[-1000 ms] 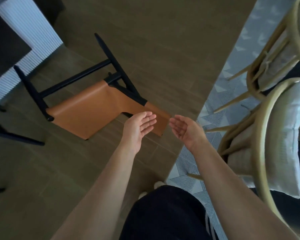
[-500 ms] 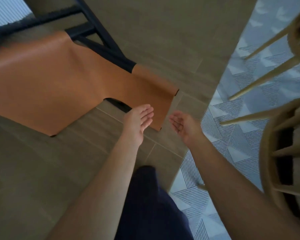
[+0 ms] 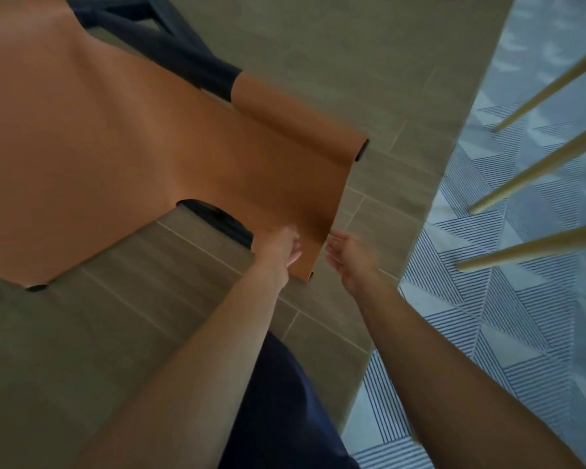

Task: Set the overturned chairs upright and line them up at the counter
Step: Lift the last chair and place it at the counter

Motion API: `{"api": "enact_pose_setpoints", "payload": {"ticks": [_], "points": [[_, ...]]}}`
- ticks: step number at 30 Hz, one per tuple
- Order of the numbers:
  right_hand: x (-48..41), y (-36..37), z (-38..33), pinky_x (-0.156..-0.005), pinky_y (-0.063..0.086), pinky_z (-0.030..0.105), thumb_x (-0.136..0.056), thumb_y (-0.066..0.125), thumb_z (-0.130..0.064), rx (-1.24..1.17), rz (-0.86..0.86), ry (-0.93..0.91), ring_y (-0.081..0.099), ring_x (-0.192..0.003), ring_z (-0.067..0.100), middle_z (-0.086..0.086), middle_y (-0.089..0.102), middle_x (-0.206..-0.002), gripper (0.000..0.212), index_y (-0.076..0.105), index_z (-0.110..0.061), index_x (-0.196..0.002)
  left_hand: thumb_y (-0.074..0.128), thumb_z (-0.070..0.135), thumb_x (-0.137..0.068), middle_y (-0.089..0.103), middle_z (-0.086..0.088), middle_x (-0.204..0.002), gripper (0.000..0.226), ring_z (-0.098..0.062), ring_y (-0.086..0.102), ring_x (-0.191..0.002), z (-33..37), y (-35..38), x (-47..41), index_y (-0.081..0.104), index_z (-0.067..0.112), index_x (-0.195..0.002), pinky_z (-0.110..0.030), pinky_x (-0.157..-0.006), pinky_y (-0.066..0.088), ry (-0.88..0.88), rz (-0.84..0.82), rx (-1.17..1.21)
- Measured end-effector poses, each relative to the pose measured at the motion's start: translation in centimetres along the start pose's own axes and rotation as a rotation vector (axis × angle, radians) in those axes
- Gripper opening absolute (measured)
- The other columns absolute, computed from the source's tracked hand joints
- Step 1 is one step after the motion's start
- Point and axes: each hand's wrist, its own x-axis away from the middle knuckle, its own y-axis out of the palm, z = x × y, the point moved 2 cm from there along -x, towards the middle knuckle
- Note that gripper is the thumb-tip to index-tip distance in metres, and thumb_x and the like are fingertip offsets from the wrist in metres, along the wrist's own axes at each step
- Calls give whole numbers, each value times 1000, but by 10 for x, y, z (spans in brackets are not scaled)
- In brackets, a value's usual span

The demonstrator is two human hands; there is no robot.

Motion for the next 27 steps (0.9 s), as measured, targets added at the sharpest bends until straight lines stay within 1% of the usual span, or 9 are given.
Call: {"api": "enact_pose_setpoints", "payload": {"ticks": [2,6,9,12,16,19,22,24,27], "points": [[-12,1,5,-77,45,25,-89,41,12,53,-10,-61,54,-75,9,-3,63,-84,45,63,-3,-126,45,-3,-96,59,-6,-97,29,-20,60,-107,-6,3,-7,59,4,-120,-34,-96,52,16,-15,3],[-21,7,15,-69,46,11,-94,60,-2,56,-35,-257,63,-78,3,-3,69,-93,26,67,-5,-118,31,-2,-100,58,-10,-117,34,-24,54,-120,-12,6,-13,59,7,-116,-33,-95,49,52,-63,32],[-22,12,17,-60,48,9,-95,64,-14,-7,-22,-343,65,-64,-7,-10,71,-79,11,72,-11,-100,30,-3,-98,56,-11,-129,35,-23,51,-123,-10,7,-15,59,11,-112,-33,-93,47,93,-83,-12],[-21,16,18,-54,46,14,-93,66,-15,7,56,-370,59,-54,-5,-10,68,-67,11,74,-9,-90,32,-9,-95,56,-10,-132,42,-19,52,-117,-7,5,-13,60,12,-119,-32,-93,46,137,-100,-52],[-22,19,18,-63,41,30,-91,69,-16,78,100,-386,52,-68,15,5,64,-71,14,73,-8,-81,31,-4,-99,53,-14,-137,39,-25,51,-126,-5,-1,-7,54,4,-130,-33,-93,46,119,-149,66],[-20,22,17,-63,37,34,-89,71,-18,80,143,-422,46,-64,18,7,57,-65,23,72,1,-77,30,0,-102,51,-16,-140,38,-27,48,-130,-2,-8,0,51,1,-133,-34,-95,45,109,-205,101],[-17,28,11,-59,32,33,-87,73,-23,117,192,-428,38,-54,15,-2,44,-50,41,56,-17,-51,33,1,-101,52,-14,-139,36,-26,48,-130,-2,-14,5,54,3,-130,-35,-97,44,140,-198,74],[-17,32,6,-57,29,32,-87,74,-25,126,207,-433,34,-51,16,-2,37,-48,52,43,-19,-46,35,8,-103,53,-13,-138,33,-25,49,-130,-2,-17,9,54,4,-130,-35,-98,43,176,-170,76],[-15,34,5,-56,30,32,-86,74,-28,136,232,-418,35,-50,17,0,39,-48,53,42,-18,-45,36,13,-104,56,-11,-136,32,-22,51,-127,-1,-20,11,55,6,-129,-32,-96,44,232,-157,66]]}}
